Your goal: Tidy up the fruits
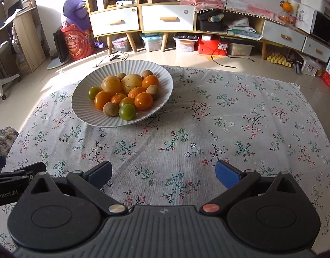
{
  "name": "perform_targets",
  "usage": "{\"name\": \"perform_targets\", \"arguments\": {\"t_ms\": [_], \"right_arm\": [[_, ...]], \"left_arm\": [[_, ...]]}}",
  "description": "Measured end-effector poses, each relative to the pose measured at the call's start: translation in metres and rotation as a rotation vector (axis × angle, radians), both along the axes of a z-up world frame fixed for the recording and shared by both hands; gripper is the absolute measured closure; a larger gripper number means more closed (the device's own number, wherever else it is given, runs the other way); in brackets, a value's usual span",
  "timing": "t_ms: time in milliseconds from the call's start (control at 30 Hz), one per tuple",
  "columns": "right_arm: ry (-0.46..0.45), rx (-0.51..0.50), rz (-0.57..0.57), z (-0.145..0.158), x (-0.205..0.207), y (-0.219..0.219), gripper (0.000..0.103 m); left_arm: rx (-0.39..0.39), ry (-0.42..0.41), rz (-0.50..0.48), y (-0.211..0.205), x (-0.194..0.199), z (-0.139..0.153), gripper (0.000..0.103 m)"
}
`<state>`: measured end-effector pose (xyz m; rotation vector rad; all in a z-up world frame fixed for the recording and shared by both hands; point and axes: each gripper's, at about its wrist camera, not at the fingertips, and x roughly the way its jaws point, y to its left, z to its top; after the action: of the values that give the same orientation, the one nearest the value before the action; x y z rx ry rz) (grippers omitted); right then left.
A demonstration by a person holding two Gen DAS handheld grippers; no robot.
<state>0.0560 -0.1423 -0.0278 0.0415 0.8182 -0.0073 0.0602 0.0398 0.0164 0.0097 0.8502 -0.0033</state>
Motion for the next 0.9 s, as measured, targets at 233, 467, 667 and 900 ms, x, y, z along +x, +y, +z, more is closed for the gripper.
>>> {"name": "perform_targets", "arguments": {"t_ms": [233,467,667,900], "right_arm": [[-0.01,-0.015,-0.005,0.0,0.002,0.006,0.0],[-0.009,-0.041,-0.004,-0.001,0.0,0.009,0.0],[-0.016,-0.041,0.007,0.003,-0.003,0.011,0.0],[-0.027,-0.051,0.01,0.005,-0.005,0.011,0.0]], "left_arm": [[0.01,-0.019,0.026,0.001,-0.005,0.003,0.01],[-0.001,-0.023,0.019,-0.001,-0.007,0.007,0.01],[0.006,-0.031,0.026,-0.003,-0.008,0.008,0.01],[0.004,-0.037,0.022,-0.006,-0.006,0.011,0.01]]}}
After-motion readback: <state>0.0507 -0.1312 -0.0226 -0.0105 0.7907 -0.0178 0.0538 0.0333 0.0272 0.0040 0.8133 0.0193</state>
